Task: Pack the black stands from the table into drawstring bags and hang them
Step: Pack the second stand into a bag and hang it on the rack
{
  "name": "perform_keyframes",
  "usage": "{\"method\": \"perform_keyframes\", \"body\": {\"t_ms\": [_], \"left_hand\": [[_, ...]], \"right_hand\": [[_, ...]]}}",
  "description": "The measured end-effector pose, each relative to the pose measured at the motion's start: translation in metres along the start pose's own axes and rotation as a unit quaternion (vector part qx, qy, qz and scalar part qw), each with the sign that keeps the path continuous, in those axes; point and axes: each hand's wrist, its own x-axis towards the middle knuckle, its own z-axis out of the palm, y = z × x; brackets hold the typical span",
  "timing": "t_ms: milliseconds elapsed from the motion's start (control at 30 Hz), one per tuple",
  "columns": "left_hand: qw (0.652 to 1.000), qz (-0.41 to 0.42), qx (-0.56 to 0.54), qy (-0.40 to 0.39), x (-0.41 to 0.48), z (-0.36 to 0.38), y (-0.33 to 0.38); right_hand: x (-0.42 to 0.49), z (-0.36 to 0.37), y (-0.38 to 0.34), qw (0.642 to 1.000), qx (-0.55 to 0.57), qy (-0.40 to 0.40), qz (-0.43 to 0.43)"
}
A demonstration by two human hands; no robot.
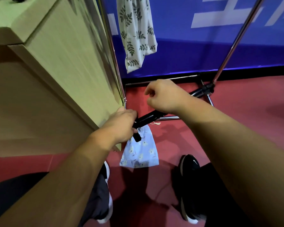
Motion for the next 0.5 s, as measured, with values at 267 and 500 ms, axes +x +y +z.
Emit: {"method": "perform_keyframes", "body": {"t_ms": [267, 500], "left_hand": [[0.992, 0.067, 0.102, -0.023, 0.012, 0.016, 0.013], [0.995, -0.071, -0.027, -0.062, 0.045, 0.071, -0.012]], "right_hand": [[-0.017, 0.059, 0.028, 0.955, -0.150, -0.247, 0.066], [-0.009, 0.147, 0.067, 0.942, -0.115, -0.292, 0.115]]}}
